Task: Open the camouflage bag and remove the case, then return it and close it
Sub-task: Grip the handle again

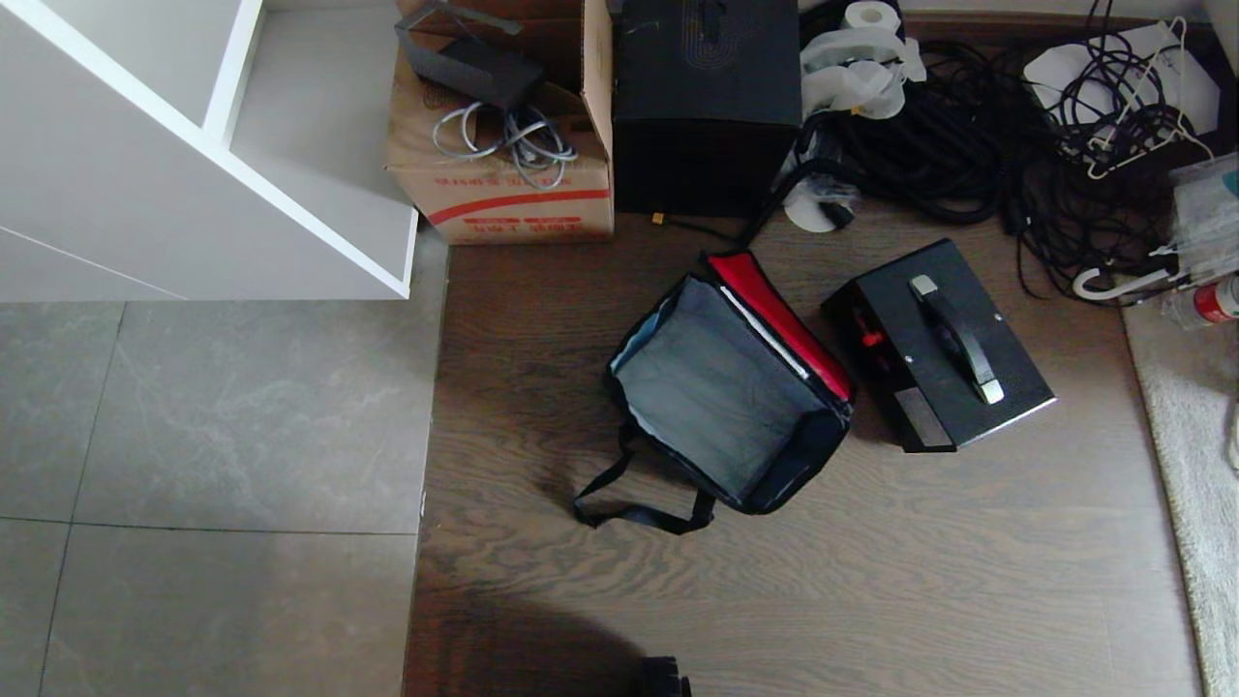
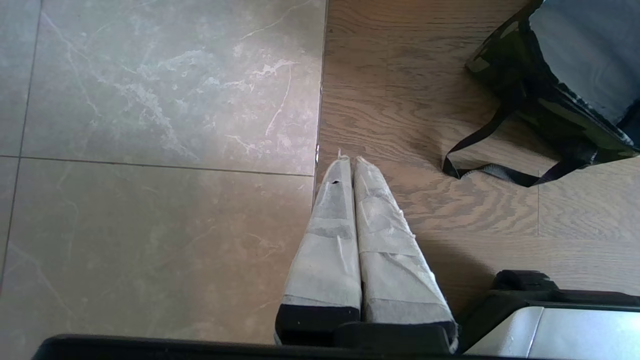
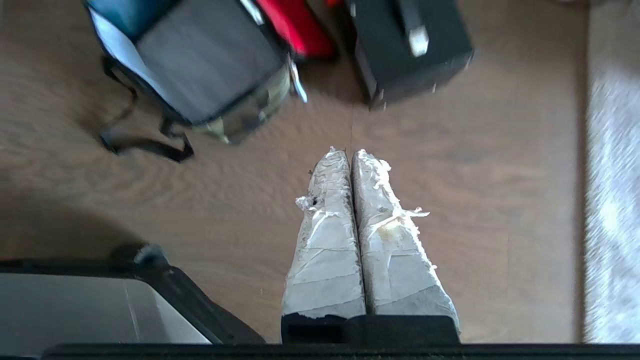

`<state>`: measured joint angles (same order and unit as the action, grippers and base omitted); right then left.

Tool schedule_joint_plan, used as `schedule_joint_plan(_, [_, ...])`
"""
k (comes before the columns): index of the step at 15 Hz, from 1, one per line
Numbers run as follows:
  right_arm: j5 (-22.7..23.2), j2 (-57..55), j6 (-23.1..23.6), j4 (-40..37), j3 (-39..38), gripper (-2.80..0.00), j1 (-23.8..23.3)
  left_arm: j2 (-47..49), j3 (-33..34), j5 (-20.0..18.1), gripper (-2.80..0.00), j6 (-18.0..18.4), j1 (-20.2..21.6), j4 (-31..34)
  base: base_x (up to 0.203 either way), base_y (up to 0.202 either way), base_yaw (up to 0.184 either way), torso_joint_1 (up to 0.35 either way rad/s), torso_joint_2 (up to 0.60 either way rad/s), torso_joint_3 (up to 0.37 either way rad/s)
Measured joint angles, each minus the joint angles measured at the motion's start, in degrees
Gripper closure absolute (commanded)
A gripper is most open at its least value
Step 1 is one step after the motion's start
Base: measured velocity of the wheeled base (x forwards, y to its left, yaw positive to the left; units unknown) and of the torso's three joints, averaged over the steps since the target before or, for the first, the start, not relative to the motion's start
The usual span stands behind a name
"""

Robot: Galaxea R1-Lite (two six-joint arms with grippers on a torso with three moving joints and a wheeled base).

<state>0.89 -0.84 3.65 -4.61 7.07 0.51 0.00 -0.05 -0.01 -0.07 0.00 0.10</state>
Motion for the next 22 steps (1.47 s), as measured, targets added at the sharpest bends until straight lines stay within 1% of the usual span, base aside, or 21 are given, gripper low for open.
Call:
schedule_joint_plan(2, [0.2,-1.6,0.1,-9.9,10.4,0.0,0.0,0.0,0.0,0.0,0.0,0.0,0.0,0.0,0.0,0.0,0.0,0.0,0.0,0.0])
schedule_joint_plan(3, [0.4,-3.2,-0.1,-16.2,16.1,0.0,0.0,0.0,0.0,0.0,0.0,0.0,0.0,0.0,0.0,0.0,0.0,0.0,0.0,0.0])
schedule_joint_plan(5, [1.2,-8.7,-2.0,-26.5,23.8,0.0,0.0,0.0,0.0,0.0,0.0,0.0,0.0,0.0,0.0,0.0,0.0,0.0,0.0,0.0])
schedule_joint_plan(6, [1.7,-13.1,-3.6,-29.6,26.9,0.0,0.0,0.0,0.0,0.0,0.0,0.0,0.0,0.0,0.0,0.0,0.0,0.0,0.0,0.0])
schedule_joint_plan(8, [2.4,-23.6,-8.6,-30.4,32.7,0.0,0.1,0.0,0.0,0.0,0.0,0.0,0.0,0.0,0.0,0.0,0.0,0.0,0.0,0.0])
schedule_joint_plan(10, [2.8,-35.5,-14.3,-28.9,38.7,0.0,0.1,0.0,0.0,0.0,0.0,0.0,0.0,0.0,0.0,0.0,0.0,0.0,0.0,0.0])
schedule_joint_plan(12, [3.1,-47.3,-18.1,-25.7,43.6,0.0,0.1,0.0,0.0,0.0,0.0,0.0,0.0,0.0,0.0,0.0,0.0,0.0,0.0,0.0])
schedule_joint_plan(14, [3.5,-58.9,-19.9,-20.1,46.7,0.0,-0.5,0.0,0.0,0.0,0.0,0.0,0.0,0.0,0.0,0.0,0.0,0.0,0.0,0.0])
schedule_joint_plan(18, [4.1,-81.3,-21.3,-5.4,50.4,0.0,-2.8,0.0,0.0,0.0,0.0,0.0,0.0,0.0,0.0,0.0,0.0,0.0,0.0,0.0])
schedule_joint_plan(20, [4.6,-91.0,-23.5,1.8,51.8,0.0,-4.4,0.0,0.0,0.0,0.0,0.0,0.0,0.0,0.0,0.0,0.0,0.0,0.0,0.0])
schedule_joint_plan(22, [5.8,-99.3,-26.6,7.0,55.2,0.0,-5.6,0.0,0.0,0.0,0.0,0.0,0.0,0.0,0.0,0.0,0.0,0.0,0.0,0.0])
